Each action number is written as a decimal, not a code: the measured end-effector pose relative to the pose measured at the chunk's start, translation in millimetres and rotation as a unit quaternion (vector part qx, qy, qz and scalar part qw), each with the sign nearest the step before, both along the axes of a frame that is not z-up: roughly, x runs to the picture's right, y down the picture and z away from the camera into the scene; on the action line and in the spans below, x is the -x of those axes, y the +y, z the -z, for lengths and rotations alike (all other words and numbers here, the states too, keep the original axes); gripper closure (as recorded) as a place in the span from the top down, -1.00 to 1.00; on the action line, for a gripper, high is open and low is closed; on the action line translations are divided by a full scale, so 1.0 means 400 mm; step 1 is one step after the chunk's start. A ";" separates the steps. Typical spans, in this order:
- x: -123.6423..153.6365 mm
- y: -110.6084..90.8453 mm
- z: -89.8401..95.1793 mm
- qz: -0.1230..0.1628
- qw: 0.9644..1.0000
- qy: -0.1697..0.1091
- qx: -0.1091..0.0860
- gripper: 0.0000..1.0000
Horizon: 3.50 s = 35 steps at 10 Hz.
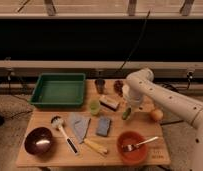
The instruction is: Place pepper in metal cup
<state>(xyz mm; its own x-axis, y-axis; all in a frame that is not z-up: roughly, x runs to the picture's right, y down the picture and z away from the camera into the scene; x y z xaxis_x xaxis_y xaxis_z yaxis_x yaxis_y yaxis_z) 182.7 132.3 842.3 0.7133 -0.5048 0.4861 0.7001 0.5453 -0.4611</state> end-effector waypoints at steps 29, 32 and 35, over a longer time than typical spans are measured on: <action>0.297 -0.509 -0.125 -0.033 0.988 -0.072 -0.135 -1.00; 0.318 -0.536 -0.176 -0.033 0.985 -0.082 -0.145 -1.00; 0.383 -0.541 -0.200 -0.024 0.984 -0.103 -0.142 -0.93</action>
